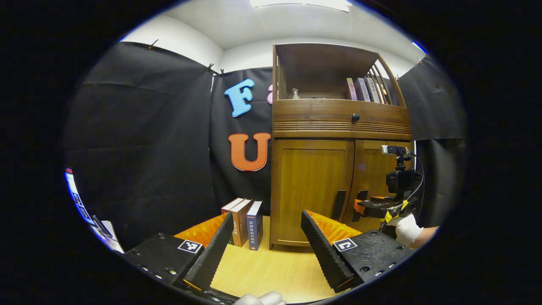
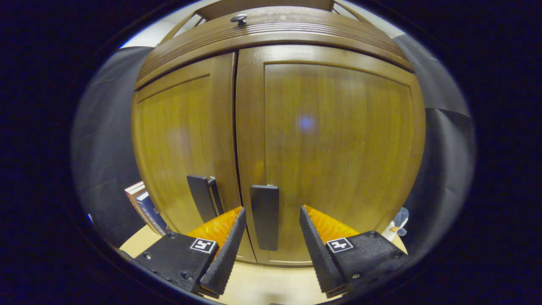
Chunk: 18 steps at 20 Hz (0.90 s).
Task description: Open the right door of the double-door shoe cabinet with the right hand, and open the left door with the left hand.
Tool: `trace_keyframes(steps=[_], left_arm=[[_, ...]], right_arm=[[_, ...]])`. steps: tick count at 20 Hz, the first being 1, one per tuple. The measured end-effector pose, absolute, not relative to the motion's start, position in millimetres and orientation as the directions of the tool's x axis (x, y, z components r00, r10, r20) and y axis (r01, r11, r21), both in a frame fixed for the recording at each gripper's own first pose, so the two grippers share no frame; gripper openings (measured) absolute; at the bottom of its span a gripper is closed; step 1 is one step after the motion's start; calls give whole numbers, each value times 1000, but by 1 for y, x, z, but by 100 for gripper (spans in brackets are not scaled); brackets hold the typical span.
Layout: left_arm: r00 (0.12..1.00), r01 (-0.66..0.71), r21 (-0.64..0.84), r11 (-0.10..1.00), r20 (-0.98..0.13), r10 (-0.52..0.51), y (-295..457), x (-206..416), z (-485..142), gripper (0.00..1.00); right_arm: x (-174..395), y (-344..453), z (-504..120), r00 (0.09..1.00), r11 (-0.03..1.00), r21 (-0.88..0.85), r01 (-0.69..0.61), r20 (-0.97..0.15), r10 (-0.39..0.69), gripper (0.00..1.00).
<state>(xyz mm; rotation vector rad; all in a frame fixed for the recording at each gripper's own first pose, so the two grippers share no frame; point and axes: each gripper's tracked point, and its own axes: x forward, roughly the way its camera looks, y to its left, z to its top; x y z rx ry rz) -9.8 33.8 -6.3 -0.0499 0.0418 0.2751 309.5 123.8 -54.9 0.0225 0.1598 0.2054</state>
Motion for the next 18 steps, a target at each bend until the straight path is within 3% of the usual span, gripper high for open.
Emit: trace_keyframes(steps=[1,5,6,10,18], left_arm=[[961,-275,-38,961,-49,273,34,-10,-7,96],[958,-283,-19,959,-63,281,37,-11,-11,100],[958,-281,-19,960,-63,279,37,-12,-11,96],[967,-249,-26,968,-55,247,32,-14,-10,96],[986,-163,-22,986,-41,162,25,-20,-11,96]], right_arm=[[309,123,-55,967,979,49,-198,-156,203,78],[315,134,-56,964,973,87,-214,-145,225,52],[319,137,-58,968,974,94,-206,-129,217,39],[316,134,-56,979,984,41,-172,-104,175,35],[294,128,-60,965,974,24,-225,-134,226,29]])
